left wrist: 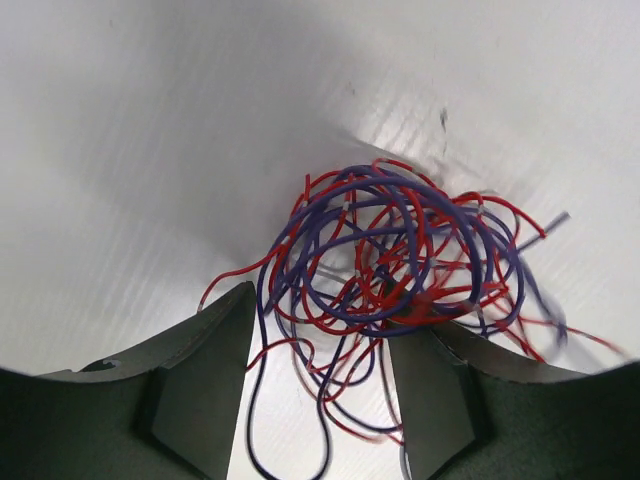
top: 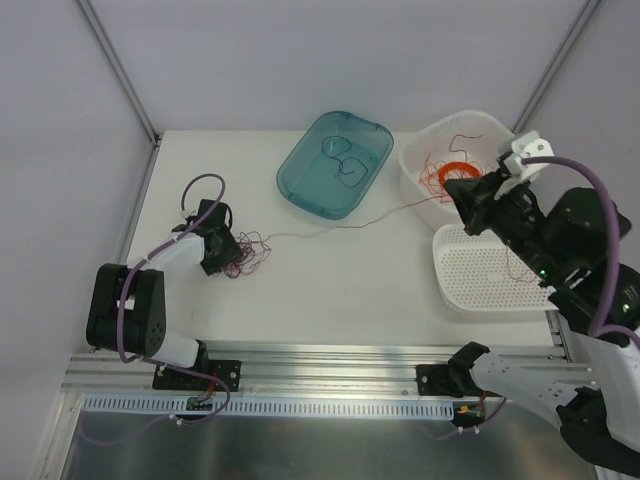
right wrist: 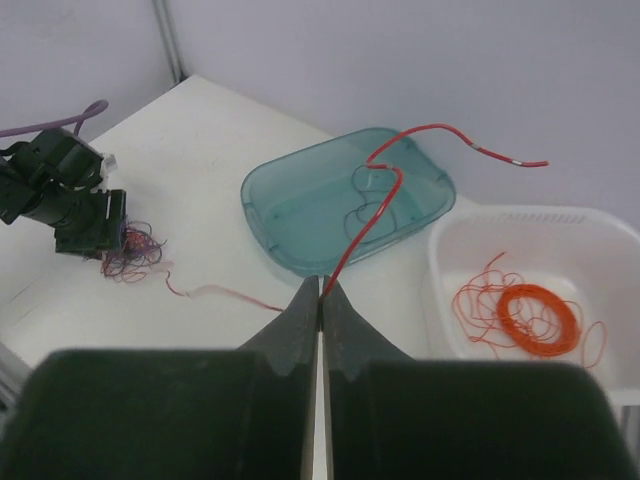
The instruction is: Untangle the cables
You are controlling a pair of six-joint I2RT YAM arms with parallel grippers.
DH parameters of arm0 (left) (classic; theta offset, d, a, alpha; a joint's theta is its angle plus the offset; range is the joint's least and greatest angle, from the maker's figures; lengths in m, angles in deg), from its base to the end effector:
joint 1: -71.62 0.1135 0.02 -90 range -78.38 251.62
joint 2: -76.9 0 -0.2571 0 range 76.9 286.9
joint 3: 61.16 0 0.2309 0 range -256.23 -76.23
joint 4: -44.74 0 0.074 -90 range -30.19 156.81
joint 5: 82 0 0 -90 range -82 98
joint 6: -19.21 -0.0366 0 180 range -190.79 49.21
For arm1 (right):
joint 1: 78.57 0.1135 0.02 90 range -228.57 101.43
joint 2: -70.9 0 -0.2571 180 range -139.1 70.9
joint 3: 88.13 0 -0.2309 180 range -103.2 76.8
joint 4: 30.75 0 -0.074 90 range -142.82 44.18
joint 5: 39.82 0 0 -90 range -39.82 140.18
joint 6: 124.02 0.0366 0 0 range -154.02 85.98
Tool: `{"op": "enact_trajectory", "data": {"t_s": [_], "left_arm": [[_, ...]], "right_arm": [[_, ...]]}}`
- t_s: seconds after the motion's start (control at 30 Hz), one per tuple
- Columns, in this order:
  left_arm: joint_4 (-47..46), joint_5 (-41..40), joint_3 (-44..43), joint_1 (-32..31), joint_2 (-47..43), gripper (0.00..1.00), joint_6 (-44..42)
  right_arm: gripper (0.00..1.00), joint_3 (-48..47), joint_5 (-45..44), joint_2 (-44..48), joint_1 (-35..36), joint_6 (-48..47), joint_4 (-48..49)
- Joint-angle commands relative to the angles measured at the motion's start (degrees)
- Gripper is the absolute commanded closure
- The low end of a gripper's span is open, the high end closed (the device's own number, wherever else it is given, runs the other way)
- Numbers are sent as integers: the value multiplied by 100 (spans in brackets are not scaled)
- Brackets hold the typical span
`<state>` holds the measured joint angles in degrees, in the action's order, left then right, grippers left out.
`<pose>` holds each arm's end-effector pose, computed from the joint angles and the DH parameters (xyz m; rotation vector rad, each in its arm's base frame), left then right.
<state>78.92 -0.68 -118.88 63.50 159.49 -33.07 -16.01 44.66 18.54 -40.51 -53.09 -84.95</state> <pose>0.2512 -0.0303 0.1769 -0.7129 2.4856 -0.0980 0.0841 0.0614 0.5100 -0.6735 1.3970 0.1878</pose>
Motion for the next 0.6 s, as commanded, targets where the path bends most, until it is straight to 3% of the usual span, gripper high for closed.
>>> {"op": "enact_trajectory", "data": {"t_s": [0.0, 0.2, 0.57], "left_arm": [[180, -511, -427, 213, 248, 46, -246], [303, -529, -999, 653, 618, 44, -528], [418, -477, -1245, 1120, 715, 41, -985]], "right_arm": [[99, -202, -625, 357, -45, -483, -42], [99, -140, -1276, 876, -53, -668, -103], [99, 106, -1005, 833, -53, -615, -744]]}}
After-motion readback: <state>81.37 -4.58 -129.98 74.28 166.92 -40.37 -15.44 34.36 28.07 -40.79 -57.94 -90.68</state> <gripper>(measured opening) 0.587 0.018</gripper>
